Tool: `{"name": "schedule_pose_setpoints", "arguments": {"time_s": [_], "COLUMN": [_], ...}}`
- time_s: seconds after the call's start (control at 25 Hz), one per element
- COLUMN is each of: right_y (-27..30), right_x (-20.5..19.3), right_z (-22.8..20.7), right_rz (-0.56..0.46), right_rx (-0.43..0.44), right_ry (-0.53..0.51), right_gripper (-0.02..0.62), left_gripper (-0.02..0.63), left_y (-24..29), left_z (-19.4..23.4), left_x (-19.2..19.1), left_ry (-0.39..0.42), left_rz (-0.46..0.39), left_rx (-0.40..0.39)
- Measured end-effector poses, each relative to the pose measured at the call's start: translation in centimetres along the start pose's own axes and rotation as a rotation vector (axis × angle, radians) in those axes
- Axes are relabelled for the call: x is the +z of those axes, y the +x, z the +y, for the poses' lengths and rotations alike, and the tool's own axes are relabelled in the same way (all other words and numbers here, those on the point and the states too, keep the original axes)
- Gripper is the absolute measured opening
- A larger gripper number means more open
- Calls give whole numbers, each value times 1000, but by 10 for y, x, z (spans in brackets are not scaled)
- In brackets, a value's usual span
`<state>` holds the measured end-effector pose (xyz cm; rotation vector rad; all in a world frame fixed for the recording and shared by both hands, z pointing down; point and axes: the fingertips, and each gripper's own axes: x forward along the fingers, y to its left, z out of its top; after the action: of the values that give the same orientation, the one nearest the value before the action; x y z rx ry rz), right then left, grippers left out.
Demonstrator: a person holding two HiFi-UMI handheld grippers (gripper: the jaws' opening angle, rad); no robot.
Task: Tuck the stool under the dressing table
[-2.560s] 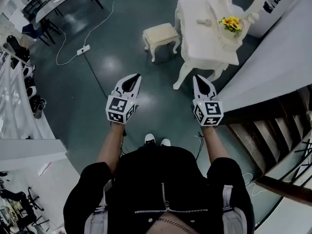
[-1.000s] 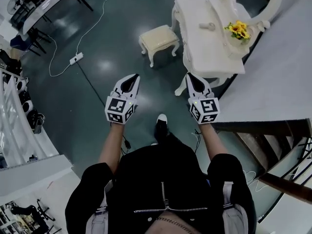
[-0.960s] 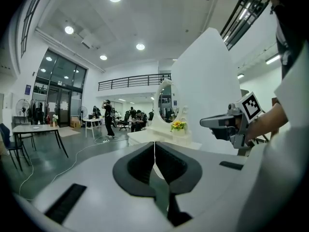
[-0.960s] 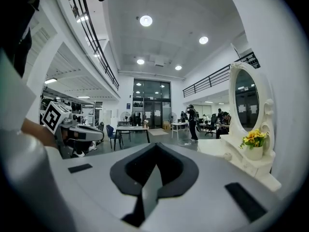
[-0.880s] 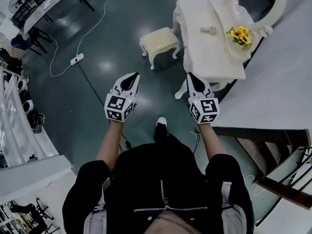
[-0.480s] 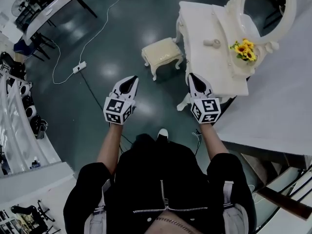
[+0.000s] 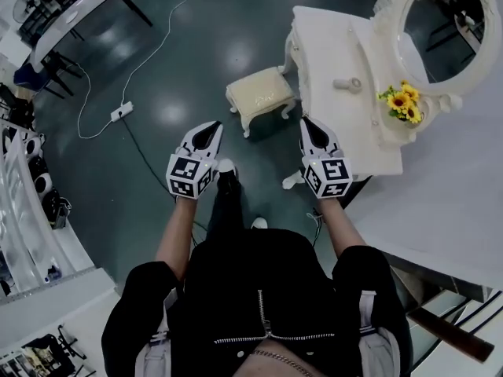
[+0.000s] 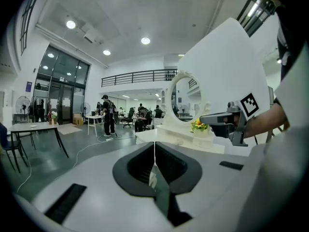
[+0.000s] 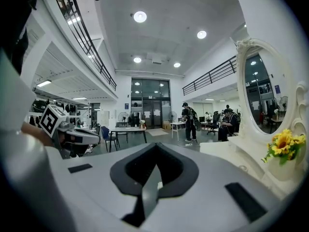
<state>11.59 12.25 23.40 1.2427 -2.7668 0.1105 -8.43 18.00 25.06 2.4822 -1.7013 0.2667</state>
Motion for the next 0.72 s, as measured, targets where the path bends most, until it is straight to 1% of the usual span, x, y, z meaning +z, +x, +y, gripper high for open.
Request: {"name": "schedule_pose_setpoints", "arguments": {"time_s": [0.32,0.52,0.72], "right_y": [106,178,225], "right_x": [13,20,29], "right_z": [-28,-59,-76], "right_rz": [12,30,39], "right_rx": [-69,-141,-199], "right_ry": [-11,5,23], "right_gripper": [6,6,6], "left_gripper": [23,23,23], "left_y": [93,161,212], "left_z": [88,142,179], "left_x": [7,11,10], "left_ry": [0,-1,2], "left_rz": [6,38,75], "left_rx": [-74,-149,-221]}}
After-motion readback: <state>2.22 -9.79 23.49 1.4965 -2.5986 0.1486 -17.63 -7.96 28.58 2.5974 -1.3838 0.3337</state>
